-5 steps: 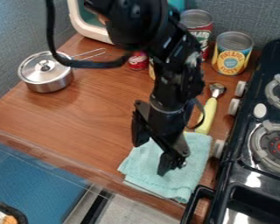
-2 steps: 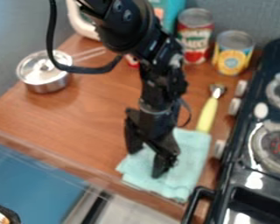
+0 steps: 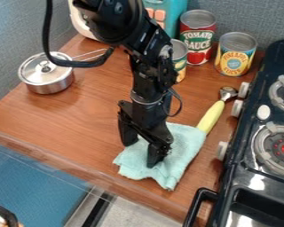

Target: Move the light blue cloth to the lower right corner of the table below the light yellow spoon

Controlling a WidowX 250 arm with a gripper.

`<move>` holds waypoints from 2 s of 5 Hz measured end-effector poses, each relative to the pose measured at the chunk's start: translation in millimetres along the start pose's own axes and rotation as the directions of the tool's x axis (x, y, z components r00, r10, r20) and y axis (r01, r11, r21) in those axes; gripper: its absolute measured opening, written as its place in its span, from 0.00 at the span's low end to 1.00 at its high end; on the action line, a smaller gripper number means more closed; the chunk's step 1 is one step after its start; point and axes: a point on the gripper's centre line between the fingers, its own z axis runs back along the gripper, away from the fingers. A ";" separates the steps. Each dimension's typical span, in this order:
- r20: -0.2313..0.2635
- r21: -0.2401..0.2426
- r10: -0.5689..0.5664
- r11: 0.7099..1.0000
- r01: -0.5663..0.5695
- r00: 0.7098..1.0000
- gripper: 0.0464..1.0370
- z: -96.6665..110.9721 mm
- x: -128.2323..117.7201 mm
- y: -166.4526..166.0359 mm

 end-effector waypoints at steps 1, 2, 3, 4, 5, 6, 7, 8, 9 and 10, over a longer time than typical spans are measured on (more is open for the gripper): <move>-0.002 0.037 -0.002 0.999 0.002 1.000 0.96 0.8 0.2 7.3; -0.011 0.100 0.010 0.995 -0.009 1.000 0.96 2.4 -1.0 17.5; -0.036 0.182 0.036 0.983 -0.029 0.999 0.96 7.2 -2.4 32.7; -0.061 0.233 0.077 0.971 -0.061 0.995 0.96 17.5 -1.4 49.6; -0.055 0.250 0.108 0.964 -0.091 0.993 0.96 24.1 2.1 60.0; -0.043 0.261 0.137 0.958 -0.122 0.990 0.96 26.1 7.1 73.7; -0.072 0.200 0.150 0.971 -0.133 0.986 0.96 15.6 4.6 74.9; -0.105 0.072 0.131 0.990 -0.123 0.986 0.96 2.5 4.0 72.5; -0.106 -0.017 0.098 0.995 -0.100 0.990 0.96 -6.2 6.3 70.4; -0.104 -0.062 0.082 0.994 -0.089 0.991 0.96 -9.7 6.7 66.2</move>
